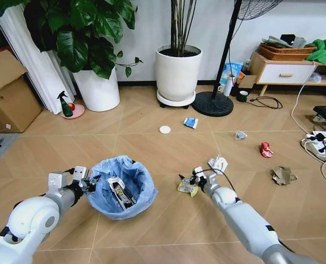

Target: Pick up the trash bin and place the garbage on the floor into it.

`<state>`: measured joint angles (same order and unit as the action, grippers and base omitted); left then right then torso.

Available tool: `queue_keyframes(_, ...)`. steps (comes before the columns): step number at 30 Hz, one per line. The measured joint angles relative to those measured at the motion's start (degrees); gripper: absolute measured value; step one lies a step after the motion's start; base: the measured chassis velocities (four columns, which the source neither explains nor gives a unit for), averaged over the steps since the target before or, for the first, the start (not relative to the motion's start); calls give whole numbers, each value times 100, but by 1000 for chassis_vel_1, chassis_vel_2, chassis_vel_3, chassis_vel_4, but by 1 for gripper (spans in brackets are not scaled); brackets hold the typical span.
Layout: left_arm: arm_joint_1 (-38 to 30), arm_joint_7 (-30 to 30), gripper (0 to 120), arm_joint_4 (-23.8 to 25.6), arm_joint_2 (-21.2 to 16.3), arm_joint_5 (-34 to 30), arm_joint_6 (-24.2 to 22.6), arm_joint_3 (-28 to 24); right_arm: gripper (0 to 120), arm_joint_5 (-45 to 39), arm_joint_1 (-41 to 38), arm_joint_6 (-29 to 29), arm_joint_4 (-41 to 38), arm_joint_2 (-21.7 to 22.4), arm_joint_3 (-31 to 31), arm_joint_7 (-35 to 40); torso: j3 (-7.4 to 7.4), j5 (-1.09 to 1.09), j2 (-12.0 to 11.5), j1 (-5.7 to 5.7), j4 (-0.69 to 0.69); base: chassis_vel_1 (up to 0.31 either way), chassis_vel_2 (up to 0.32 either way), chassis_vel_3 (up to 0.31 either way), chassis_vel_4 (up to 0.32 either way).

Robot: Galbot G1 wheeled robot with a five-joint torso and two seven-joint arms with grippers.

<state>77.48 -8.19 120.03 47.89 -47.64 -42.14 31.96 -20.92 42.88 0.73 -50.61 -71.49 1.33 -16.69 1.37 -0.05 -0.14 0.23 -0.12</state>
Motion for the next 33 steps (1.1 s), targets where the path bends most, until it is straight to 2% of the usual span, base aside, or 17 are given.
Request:
queue_keyframes(8, -44, -5, 0, 2, -17, -33, 0, -15, 100, 471, -211, 225, 616, -4, 35, -636, 0, -3, 0, 0, -1, 0, 0, 0, 0)
queue_keyframes(19, -77, -8, 0, -3, -7, -62, 0, -32, 96, 948, -576, 339, 1453, -352, 126, -791, 0, -1, 0, 0, 0, 0, 0, 0, 0)
queue_keyframes(21, -80, -11, 0, 0, -9, -81, 0, -25, 85, 1070, -606, 345, 1599, -395, 174, -803, 0, 0, 0, 0, 0, 0, 0, 0, 0)
queue_keyframes(24, -80, -12, 0, 7, -15, -93, 0, -16, 79, 1196, -621, 345, 1702, -422, 236, -834, 0, 0, 0, 0, -1, 0, 0, 0, 0)
queue_keyframes(31, -81, -11, 0, 15, -23, -108, 0, -8, 50, 1383, -630, 409, 1882, -471, 422, -928, -1, -1, 0, 0, 0, 0, 0, 0, 0)
queue_keyframes(33, -81, -11, 0, 15, -21, -108, 0, -11, 47, 1386, -624, 410, 1882, -473, 430, -932, -1, -1, 0, 0, -1, 0, 0, 0, 0)
